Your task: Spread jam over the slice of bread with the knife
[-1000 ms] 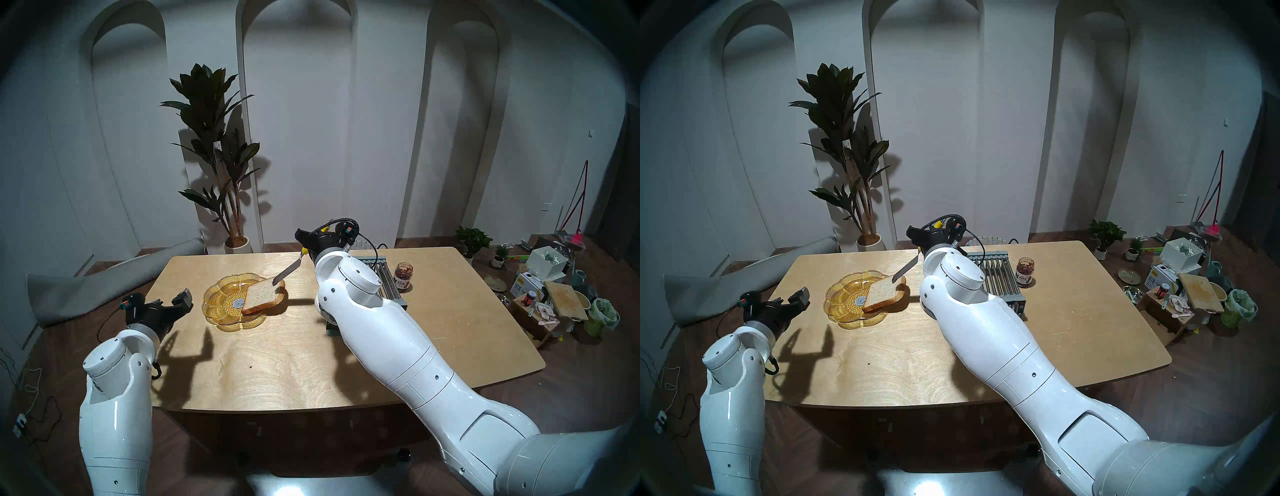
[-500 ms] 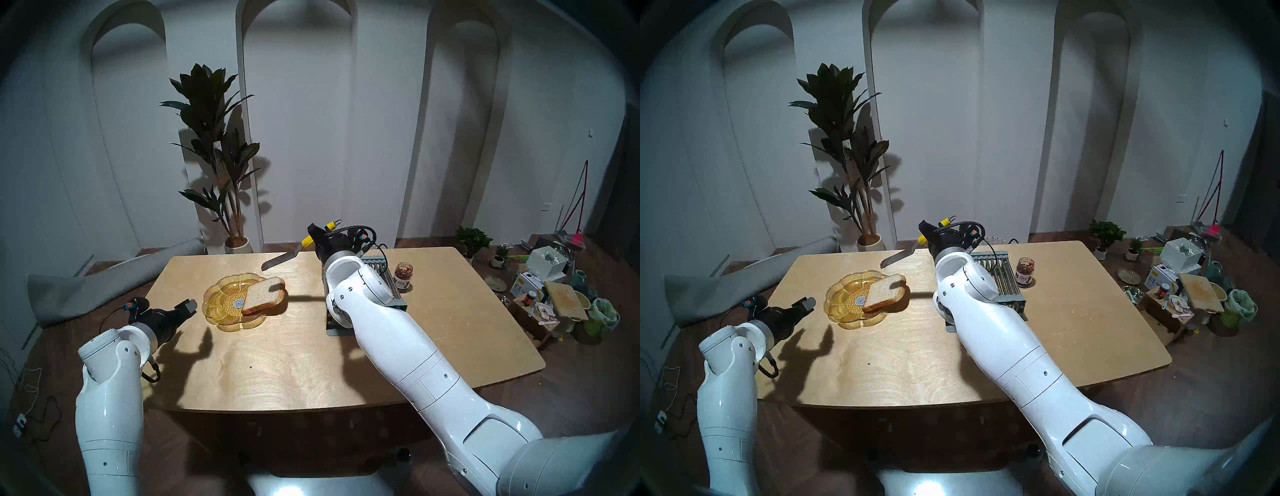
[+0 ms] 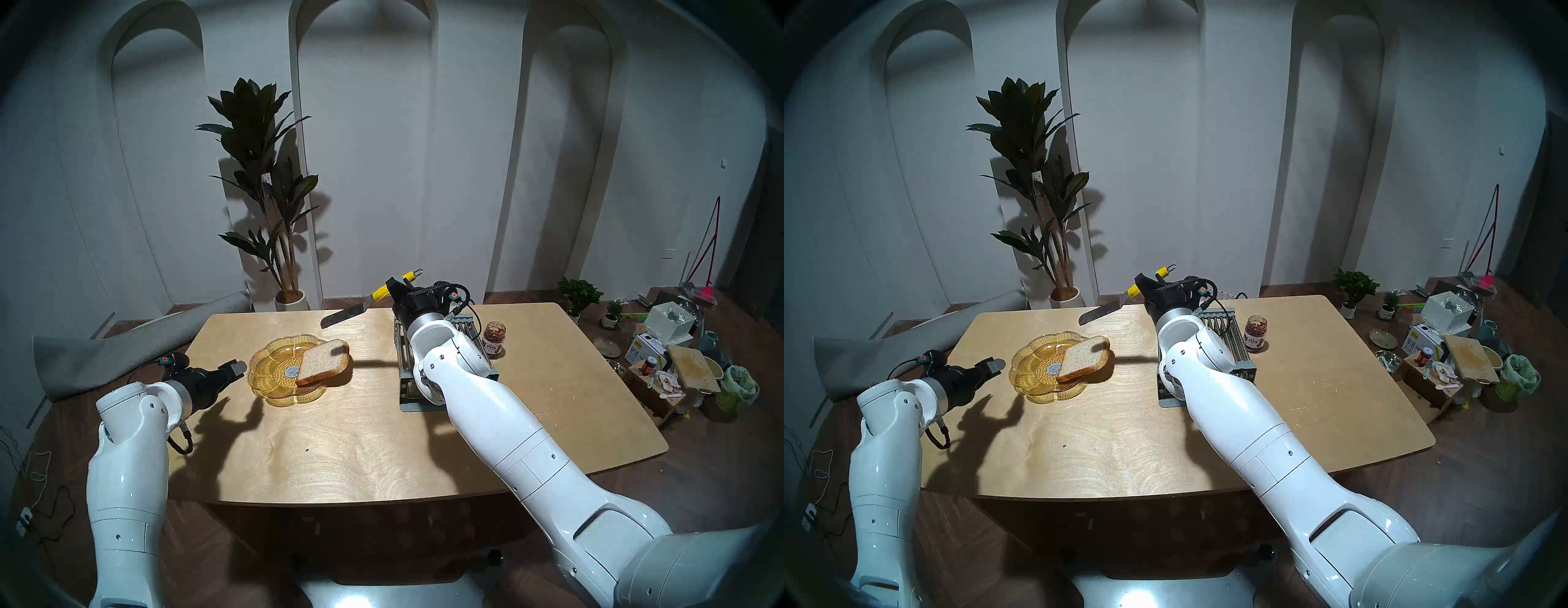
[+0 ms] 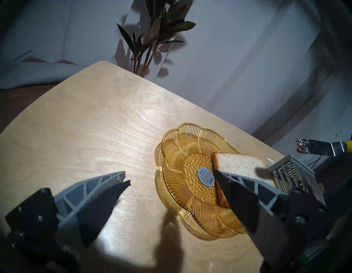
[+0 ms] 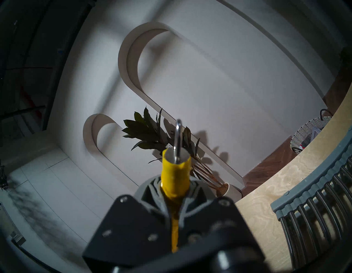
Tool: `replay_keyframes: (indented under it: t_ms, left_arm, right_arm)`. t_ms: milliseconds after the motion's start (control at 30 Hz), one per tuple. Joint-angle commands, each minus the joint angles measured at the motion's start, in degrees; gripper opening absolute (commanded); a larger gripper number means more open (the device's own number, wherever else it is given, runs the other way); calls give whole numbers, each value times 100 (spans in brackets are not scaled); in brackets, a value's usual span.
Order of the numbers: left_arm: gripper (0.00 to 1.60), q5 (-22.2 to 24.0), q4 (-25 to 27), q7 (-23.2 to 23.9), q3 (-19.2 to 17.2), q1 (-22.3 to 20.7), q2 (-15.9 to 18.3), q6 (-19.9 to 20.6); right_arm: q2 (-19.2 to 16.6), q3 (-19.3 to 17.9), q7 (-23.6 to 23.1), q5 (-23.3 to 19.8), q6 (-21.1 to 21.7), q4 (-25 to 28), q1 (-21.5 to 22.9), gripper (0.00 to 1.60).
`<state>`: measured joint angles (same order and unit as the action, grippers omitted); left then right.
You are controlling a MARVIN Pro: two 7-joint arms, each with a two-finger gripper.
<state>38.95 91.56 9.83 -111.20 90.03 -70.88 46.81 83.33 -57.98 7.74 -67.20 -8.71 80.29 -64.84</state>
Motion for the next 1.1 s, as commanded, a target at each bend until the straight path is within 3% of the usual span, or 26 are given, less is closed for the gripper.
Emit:
replay_keyframes:
  t_ms: [0, 500, 800, 900, 1067]
  left_arm:
    - [160, 11, -291, 324, 189, -405, 376, 32]
    - [160, -15, -855, 504, 596, -791, 575, 92]
    - [160, -42, -1298, 363, 813, -1122, 545, 133]
    - [147, -39, -1371, 377, 852, -1167, 550, 120]
    - [141, -44, -1469, 360, 924, -1237, 545, 109]
  right_arm:
    - [150, -1, -306, -50, -164, -17, 95, 0]
    - [249, 27, -193, -43, -279, -213, 136, 0]
    - [277, 26, -167, 32, -365, -292, 143, 0]
    - [293, 16, -151, 39, -384, -325, 134, 0]
    - [310, -8, -169, 41, -417, -439, 141, 0]
